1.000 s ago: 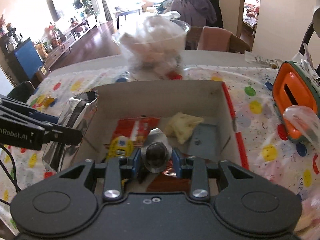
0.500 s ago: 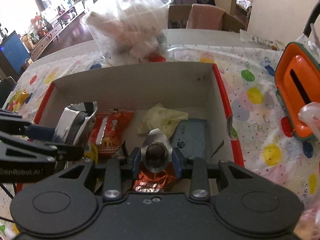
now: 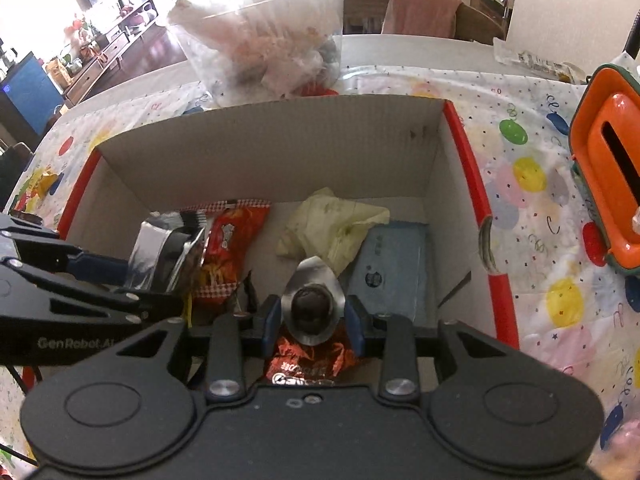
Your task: Organize snacks
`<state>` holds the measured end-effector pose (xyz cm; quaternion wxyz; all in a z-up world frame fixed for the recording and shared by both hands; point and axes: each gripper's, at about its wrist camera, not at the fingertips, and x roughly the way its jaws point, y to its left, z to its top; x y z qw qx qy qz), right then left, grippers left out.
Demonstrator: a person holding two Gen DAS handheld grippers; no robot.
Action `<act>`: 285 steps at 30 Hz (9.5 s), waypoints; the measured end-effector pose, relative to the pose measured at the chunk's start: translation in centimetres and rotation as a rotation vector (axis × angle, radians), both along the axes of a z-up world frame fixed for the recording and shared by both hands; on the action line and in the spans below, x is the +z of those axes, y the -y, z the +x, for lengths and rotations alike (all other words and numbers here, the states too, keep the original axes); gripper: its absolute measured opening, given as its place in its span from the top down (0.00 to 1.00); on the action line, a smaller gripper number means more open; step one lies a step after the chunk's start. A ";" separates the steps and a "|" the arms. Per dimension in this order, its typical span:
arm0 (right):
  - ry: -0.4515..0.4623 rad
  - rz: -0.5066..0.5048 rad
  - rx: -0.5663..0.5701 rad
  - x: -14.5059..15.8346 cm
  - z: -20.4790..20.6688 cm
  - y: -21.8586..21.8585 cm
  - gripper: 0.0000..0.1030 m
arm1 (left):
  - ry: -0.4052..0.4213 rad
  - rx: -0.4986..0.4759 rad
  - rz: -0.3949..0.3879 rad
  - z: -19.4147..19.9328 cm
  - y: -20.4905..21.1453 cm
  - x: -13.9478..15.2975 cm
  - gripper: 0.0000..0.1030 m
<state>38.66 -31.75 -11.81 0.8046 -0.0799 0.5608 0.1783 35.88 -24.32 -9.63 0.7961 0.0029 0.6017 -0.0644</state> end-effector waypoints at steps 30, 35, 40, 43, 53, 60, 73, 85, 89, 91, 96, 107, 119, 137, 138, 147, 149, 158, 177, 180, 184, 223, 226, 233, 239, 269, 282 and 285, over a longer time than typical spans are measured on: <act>0.095 0.123 -0.009 6.2 -4.9 1.6 0.35 | 0.238 0.015 -0.104 -6.5 -1.8 7.3 0.36; 0.117 0.147 0.011 7.3 -6.1 1.1 0.26 | 0.307 0.019 -0.102 -8.5 -2.7 8.7 0.30; 0.130 0.170 0.032 8.1 -7.0 0.1 0.19 | 0.351 0.033 -0.111 -10.4 -4.4 9.6 0.28; 0.132 0.178 0.041 8.3 -7.5 -0.7 0.17 | 0.367 0.053 -0.122 -11.6 -5.8 9.9 0.22; 0.158 0.150 0.112 8.7 -9.7 -6.2 0.06 | 0.423 0.144 -0.123 -14.8 -13.0 10.1 0.21; 0.151 0.124 0.155 7.9 -10.0 -11.9 0.00 | 0.445 0.200 -0.095 -16.1 -20.0 9.5 0.16; 0.069 0.095 0.212 4.6 -7.5 -24.4 0.00 | 0.354 0.328 -0.077 -15.5 -32.4 4.8 0.16; -0.010 0.035 0.378 0.7 -2.1 -36.1 0.00 | 0.274 0.444 -0.162 -13.2 -38.5 -1.1 0.16; 0.020 -0.002 0.497 -0.7 -0.9 -39.8 0.00 | 0.274 0.449 -0.162 -12.1 -39.2 -2.3 0.16; 0.010 -0.018 0.550 -1.7 -0.2 -41.4 0.01 | 0.277 0.446 -0.161 -11.6 -39.3 -2.8 0.16; -0.001 -0.048 0.641 -4.2 1.0 -45.0 0.03 | 0.293 0.416 -0.131 -10.5 -38.8 -3.7 0.16; -0.043 -0.058 0.772 -8.6 2.1 -50.6 0.17 | 0.309 0.389 -0.105 -8.8 -38.3 -5.1 0.17; -0.046 -0.083 0.825 -10.5 1.5 -51.9 0.45 | 0.300 0.366 -0.097 -7.9 -37.9 -6.0 0.45; -0.012 -0.055 0.630 -9.0 0.6 -47.2 0.67 | 0.289 0.375 -0.138 -10.0 -38.2 -5.3 0.67; -0.017 -0.052 0.617 -8.8 0.5 -46.6 0.67 | 0.287 0.377 -0.140 -10.3 -38.2 -5.2 0.67; -0.020 -0.010 0.496 -5.7 -2.3 -40.6 0.67 | 0.265 0.371 -0.176 -13.9 -37.9 -4.2 0.68; -0.020 -0.001 0.476 -5.0 -3.3 -39.1 0.67 | 0.264 0.363 -0.179 -14.8 -37.4 -3.8 0.68; -0.020 0.040 0.365 -1.4 -7.9 -32.9 0.67 | 0.269 0.303 -0.177 -17.9 -33.9 -0.8 0.68; 0.046 0.098 0.142 7.3 -13.1 -15.6 0.67 | 0.322 0.069 -0.196 -18.7 -20.2 6.8 0.68; 0.061 0.101 0.097 8.0 -13.0 -12.8 0.67 | 0.321 0.031 -0.198 -18.1 -17.6 7.4 0.68; 0.085 0.099 0.050 8.6 -12.4 -9.2 0.67 | 0.330 -0.018 -0.185 -16.9 -14.0 8.1 0.67; -0.008 -0.058 -0.061 0.7 1.1 0.5 0.67 | 0.097 -0.199 -0.096 -3.3 3.9 1.1 0.66; -0.015 -0.045 -0.060 0.6 1.1 0.5 0.65 | 0.089 -0.189 -0.103 -3.1 4.0 0.8 0.66; -0.006 -0.019 -0.076 1.3 0.7 0.8 0.59 | 0.093 -0.145 -0.118 -3.1 3.3 1.0 0.58; 0.004 0.007 -0.065 2.6 -0.3 1.0 0.56 | 0.125 -0.102 -0.144 -4.0 2.5 2.1 0.45; 0.248 0.204 -0.020 11.4 -10.6 1.5 0.00 | 0.397 -0.078 -0.166 -12.6 -3.8 8.7 0.17; 0.365 0.230 -0.095 11.9 -15.0 1.7 0.00 | 0.441 -0.077 -0.217 -15.0 -4.3 9.1 0.00; 0.374 0.220 -0.100 12.1 -15.5 1.6 0.00 | 0.449 -0.075 -0.227 -15.4 -4.3 9.4 0.00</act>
